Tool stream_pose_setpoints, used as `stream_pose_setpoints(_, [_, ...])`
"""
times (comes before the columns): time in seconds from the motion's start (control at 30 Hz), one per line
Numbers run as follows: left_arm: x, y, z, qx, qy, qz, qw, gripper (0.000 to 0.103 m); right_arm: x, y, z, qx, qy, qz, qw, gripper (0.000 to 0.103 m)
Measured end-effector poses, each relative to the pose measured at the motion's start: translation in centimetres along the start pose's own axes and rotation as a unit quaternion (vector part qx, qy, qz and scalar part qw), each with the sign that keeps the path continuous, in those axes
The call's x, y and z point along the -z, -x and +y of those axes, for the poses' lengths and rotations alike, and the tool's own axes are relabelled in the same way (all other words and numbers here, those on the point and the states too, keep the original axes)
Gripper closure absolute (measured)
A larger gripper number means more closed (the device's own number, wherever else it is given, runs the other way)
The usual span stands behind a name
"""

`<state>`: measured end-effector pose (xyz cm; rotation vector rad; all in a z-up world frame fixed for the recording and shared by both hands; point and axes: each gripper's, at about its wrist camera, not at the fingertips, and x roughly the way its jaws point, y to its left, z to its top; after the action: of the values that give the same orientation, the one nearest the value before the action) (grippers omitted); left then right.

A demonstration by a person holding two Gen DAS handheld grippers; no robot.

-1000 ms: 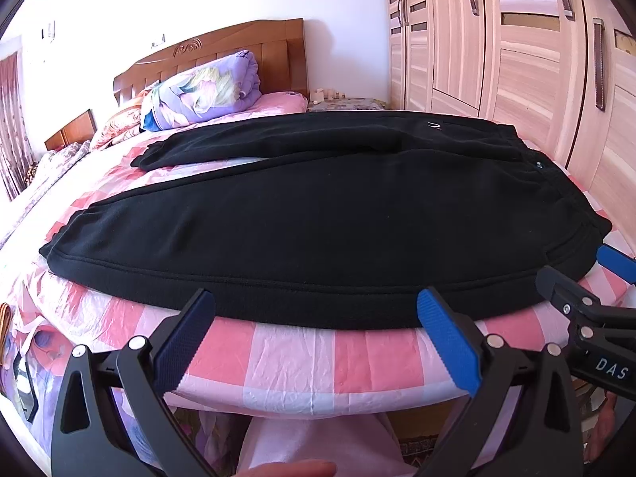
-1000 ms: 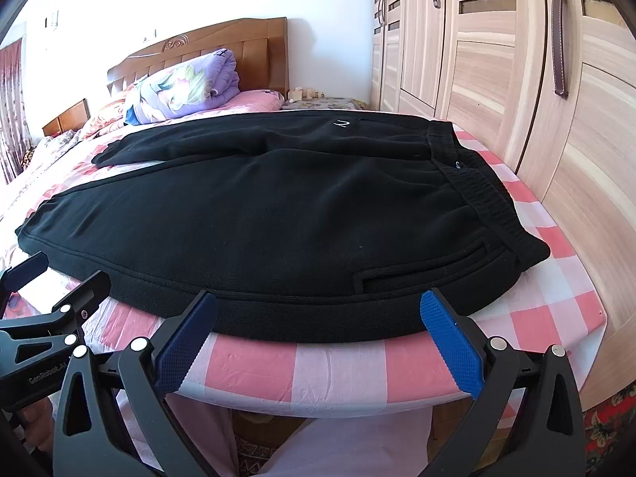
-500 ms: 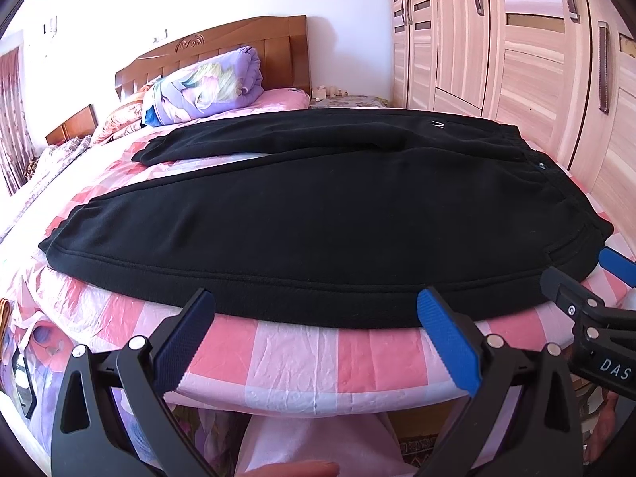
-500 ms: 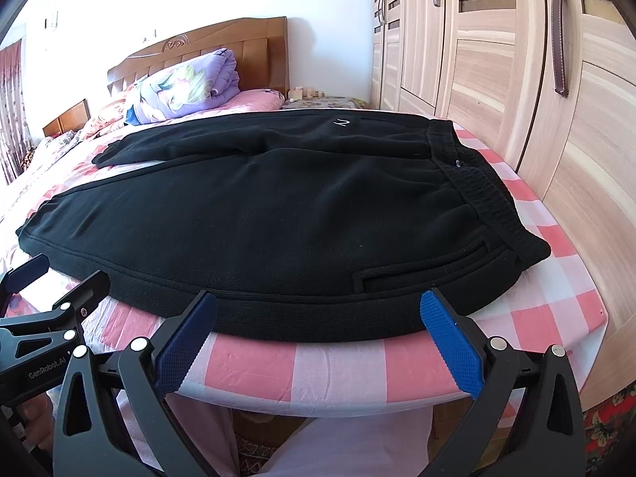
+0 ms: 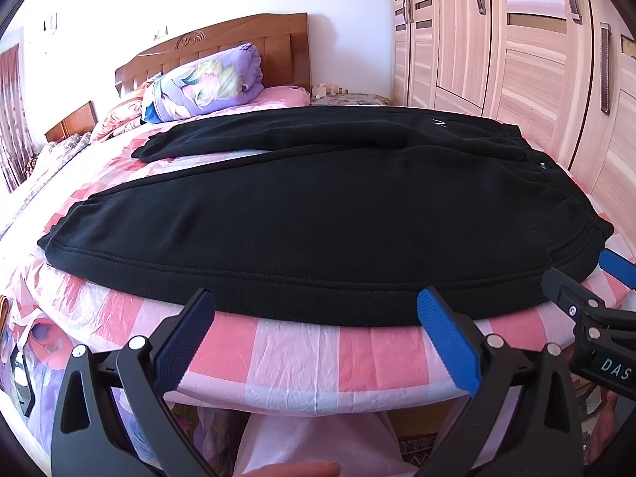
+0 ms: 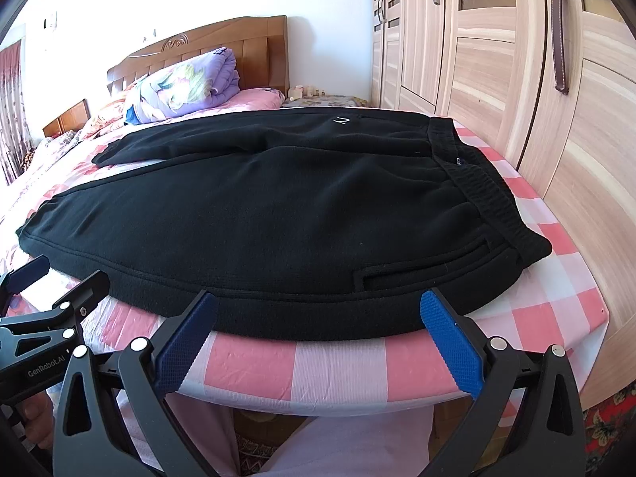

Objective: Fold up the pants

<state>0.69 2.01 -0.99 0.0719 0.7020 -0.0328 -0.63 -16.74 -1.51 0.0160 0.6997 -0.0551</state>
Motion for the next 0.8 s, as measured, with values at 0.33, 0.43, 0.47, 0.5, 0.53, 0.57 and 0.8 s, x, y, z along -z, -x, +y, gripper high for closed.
stream_pose_setpoints(0.33, [0.07, -0.13, 0.06, 0.0, 0.001, 0.003, 1.0, 0.001, 0.31, -0.14, 0.1, -0.001, 0.0, 0.004, 1.0, 0.004])
stream_pose_setpoints(0.43, [0.11, -0.17, 0.25, 0.001, 0.002, 0.004, 1.0, 0.001, 0.38, -0.15, 0.09, -0.002, 0.0, 0.004, 1.0, 0.004])
stream_pose_setpoints(0.47, [0.13, -0.17, 0.28, 0.001, 0.002, 0.004, 1.0, 0.001, 0.35, -0.15, 0.08, -0.001, 0.0, 0.004, 1.0, 0.004])
stream_pose_setpoints(0.5, [0.11, -0.17, 0.24, 0.001, 0.001, 0.004, 1.0, 0.001, 0.34, -0.15, 0.07, -0.002, 0.0, 0.004, 1.0, 0.004])
stream_pose_setpoints(0.53, [0.14, -0.17, 0.27, 0.001, 0.001, 0.004, 1.0, 0.001, 0.37, -0.15, 0.09, -0.002, 0.0, 0.004, 1.0, 0.004])
stream_pose_setpoints(0.57, [0.11, -0.17, 0.24, 0.001, 0.002, 0.004, 1.0, 0.001, 0.35, -0.15, 0.08, -0.001, 0.0, 0.004, 1.0, 0.004])
stream_pose_setpoints(0.8, [0.28, -0.22, 0.32, 0.001, 0.002, 0.004, 1.0, 0.001, 0.32, -0.16, 0.05, -0.001, 0.0, 0.003, 1.0, 0.004])
